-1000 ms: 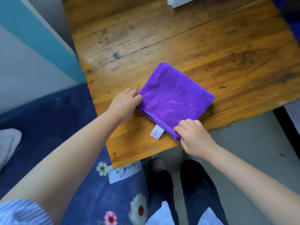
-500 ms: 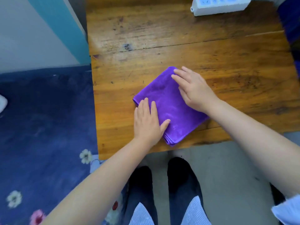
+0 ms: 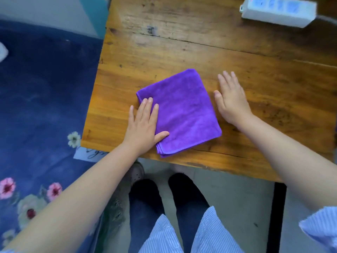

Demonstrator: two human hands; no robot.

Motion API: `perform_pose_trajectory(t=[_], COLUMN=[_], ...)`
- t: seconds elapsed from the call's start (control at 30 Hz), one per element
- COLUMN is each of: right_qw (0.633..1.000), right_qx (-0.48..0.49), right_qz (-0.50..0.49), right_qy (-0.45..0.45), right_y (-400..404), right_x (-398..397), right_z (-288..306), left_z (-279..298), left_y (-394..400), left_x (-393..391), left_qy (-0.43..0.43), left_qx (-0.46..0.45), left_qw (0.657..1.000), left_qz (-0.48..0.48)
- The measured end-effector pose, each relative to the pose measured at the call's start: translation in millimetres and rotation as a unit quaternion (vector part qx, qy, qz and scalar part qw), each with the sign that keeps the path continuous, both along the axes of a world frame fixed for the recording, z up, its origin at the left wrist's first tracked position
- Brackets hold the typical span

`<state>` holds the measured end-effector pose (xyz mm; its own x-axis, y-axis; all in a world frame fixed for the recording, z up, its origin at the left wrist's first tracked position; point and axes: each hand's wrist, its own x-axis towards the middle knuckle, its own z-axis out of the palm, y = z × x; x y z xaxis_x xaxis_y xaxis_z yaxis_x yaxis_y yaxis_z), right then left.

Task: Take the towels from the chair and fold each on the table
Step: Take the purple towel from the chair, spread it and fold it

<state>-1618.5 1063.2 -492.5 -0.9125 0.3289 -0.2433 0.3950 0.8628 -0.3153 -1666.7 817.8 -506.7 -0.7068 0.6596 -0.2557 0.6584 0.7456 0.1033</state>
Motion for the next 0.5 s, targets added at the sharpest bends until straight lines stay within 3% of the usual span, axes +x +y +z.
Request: perform_pose_trajectory(t=[0.1, 0.17, 0.27, 0.37, 0.5], right_qw=[0.972, 0.936, 0.908, 0.910, 0.891], right_qx=[0.020, 0.027, 0.062, 0.073, 0.087], right_qz=[0.165, 0.289, 0.388, 0.393, 0.430], right_qy=[0.167, 0.200, 0.145, 0.104, 0.116], right_y=[-3.9, -8.2, -11.9, -9.1, -7.0], right_x=[34.4, 58.0, 77.3, 77.9, 65.1], right_z=[7.3, 9.4, 5.2, -2.5, -5.6], left_z=[-1.8, 5.4, 5.3, -6.1, -8.9], left_y=[-3.2, 1.8, 8.8, 10.2, 4.0], left_x=[22.0, 46.7, 76.7, 82.4, 74.6], left_qy=[0.093, 0.088, 0.080, 0.107, 0.088], left_qx=[0.200, 0.291, 0.230, 0.153, 0.172], left_qw=[0.975, 0.953, 0.969, 0.982, 0.981], left_qz=[-0.008, -0.021, -0.029, 0.012, 0.015])
